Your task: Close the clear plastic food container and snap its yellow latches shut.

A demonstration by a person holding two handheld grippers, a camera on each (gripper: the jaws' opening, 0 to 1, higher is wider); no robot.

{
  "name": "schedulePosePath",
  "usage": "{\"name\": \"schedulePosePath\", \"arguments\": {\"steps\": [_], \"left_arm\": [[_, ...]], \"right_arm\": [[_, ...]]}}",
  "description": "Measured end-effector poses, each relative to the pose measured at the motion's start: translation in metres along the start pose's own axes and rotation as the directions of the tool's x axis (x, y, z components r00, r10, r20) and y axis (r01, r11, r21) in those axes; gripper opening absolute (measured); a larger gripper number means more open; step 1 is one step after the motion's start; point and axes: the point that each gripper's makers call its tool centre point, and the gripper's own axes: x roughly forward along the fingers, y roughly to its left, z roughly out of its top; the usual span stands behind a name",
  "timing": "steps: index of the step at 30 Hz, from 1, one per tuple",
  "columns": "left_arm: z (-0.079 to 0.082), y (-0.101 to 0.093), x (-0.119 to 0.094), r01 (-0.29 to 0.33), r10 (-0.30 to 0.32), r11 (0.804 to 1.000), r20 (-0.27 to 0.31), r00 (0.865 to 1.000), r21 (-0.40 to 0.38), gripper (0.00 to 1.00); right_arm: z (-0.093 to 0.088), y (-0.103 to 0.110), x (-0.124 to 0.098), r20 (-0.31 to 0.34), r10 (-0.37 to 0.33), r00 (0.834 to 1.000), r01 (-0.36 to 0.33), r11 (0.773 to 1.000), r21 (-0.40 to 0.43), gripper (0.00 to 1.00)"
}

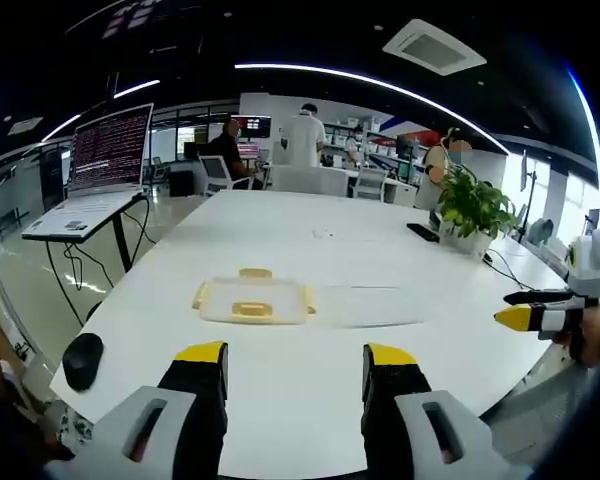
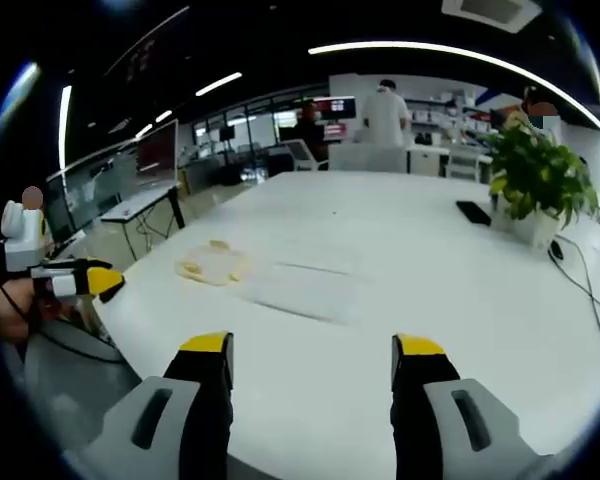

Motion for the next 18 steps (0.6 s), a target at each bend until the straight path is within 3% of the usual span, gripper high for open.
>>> {"name": "schedulePosePath", "arguments": {"steps": [18], "left_arm": [[-0.003,-0.0088,0.0006,0.04,-0.04,0.999,-0.017,0.999,0.021,0.47]], "right_arm": [[0.0022,0.0028,-0.0011,0.01,0.005,1.0,-0.005,1.0,-0.016,0.61]]}}
